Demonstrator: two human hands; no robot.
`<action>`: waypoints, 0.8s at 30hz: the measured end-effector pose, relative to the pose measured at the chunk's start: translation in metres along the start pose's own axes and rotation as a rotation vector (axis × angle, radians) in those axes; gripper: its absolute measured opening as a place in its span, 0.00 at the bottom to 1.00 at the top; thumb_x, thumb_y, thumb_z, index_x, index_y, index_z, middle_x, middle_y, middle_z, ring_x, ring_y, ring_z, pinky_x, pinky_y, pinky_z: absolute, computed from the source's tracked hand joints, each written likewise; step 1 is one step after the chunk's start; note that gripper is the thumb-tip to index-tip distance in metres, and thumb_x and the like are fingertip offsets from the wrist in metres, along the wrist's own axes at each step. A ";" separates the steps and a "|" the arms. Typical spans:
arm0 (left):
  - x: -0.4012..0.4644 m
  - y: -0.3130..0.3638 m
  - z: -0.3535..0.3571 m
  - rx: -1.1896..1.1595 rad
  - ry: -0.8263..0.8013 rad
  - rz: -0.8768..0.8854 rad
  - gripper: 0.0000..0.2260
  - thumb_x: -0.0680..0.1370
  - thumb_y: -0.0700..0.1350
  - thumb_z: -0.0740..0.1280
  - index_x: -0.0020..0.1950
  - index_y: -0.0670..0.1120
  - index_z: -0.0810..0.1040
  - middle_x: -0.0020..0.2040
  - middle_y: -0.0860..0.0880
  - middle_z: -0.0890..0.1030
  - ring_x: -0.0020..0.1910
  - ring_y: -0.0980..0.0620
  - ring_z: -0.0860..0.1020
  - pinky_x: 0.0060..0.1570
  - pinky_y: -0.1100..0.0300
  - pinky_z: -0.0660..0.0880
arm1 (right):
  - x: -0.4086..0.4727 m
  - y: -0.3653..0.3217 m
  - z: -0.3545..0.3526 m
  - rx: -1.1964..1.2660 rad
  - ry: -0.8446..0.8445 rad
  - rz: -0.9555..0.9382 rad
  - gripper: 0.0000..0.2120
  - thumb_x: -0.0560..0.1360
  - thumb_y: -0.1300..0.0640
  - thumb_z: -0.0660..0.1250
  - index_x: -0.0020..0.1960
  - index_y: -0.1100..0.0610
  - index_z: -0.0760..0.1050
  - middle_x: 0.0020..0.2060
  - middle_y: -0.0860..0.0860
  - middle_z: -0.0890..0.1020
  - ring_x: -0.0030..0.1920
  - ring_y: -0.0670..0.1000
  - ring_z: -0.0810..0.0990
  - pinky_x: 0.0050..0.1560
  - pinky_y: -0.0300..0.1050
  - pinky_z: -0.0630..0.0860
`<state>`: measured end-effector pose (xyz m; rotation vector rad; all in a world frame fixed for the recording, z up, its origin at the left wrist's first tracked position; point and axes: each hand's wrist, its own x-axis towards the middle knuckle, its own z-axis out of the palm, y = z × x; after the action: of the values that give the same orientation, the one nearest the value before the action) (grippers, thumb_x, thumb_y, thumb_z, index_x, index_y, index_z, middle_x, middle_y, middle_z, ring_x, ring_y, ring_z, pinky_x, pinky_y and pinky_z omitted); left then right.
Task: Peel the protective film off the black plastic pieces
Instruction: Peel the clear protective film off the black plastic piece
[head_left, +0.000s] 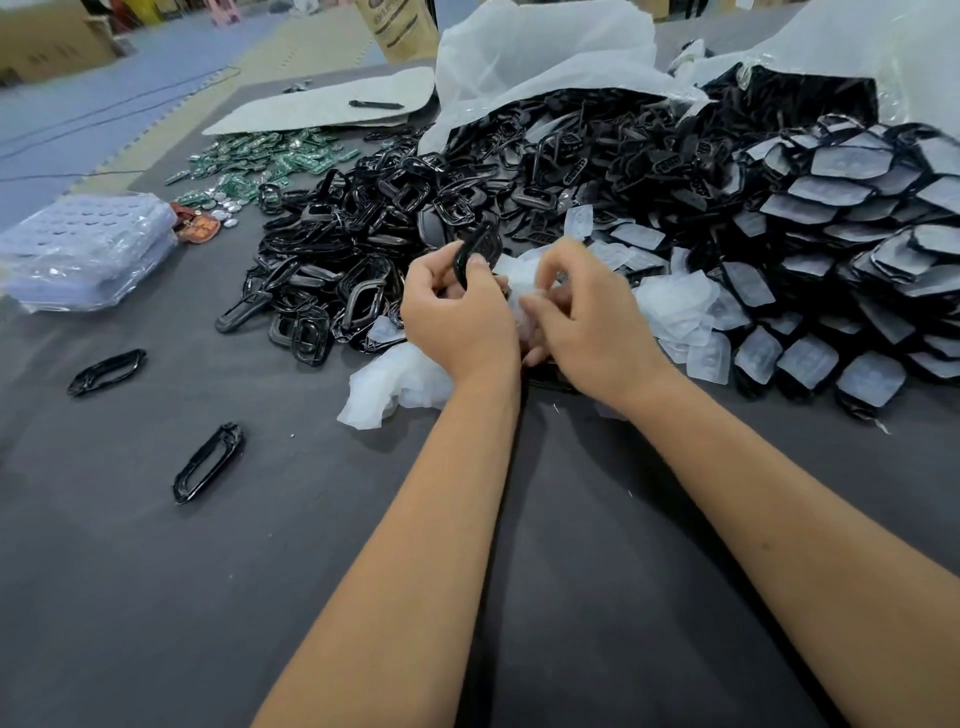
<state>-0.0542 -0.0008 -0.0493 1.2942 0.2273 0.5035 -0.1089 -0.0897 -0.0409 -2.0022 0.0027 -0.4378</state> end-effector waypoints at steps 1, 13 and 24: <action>0.000 0.000 0.000 0.015 -0.005 0.004 0.08 0.76 0.33 0.70 0.47 0.46 0.81 0.38 0.51 0.80 0.30 0.52 0.82 0.40 0.47 0.82 | 0.002 0.002 -0.003 0.125 0.030 0.062 0.06 0.82 0.66 0.64 0.50 0.59 0.68 0.31 0.55 0.84 0.28 0.53 0.84 0.33 0.47 0.80; 0.004 0.002 0.000 0.116 -0.298 0.017 0.11 0.76 0.34 0.70 0.49 0.50 0.85 0.47 0.42 0.85 0.34 0.51 0.86 0.37 0.52 0.82 | 0.014 0.018 -0.036 0.595 0.226 0.288 0.03 0.78 0.59 0.75 0.45 0.56 0.83 0.29 0.47 0.77 0.28 0.45 0.72 0.24 0.36 0.68; 0.011 0.005 -0.002 0.029 -0.558 -0.173 0.12 0.76 0.28 0.69 0.52 0.43 0.86 0.39 0.47 0.84 0.30 0.53 0.80 0.34 0.65 0.76 | 0.015 0.018 -0.041 0.591 0.262 0.145 0.04 0.80 0.62 0.72 0.52 0.62 0.82 0.37 0.55 0.86 0.34 0.50 0.83 0.29 0.40 0.76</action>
<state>-0.0466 0.0071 -0.0433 1.3784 -0.1201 -0.0188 -0.1039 -0.1364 -0.0360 -1.3464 0.1623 -0.5324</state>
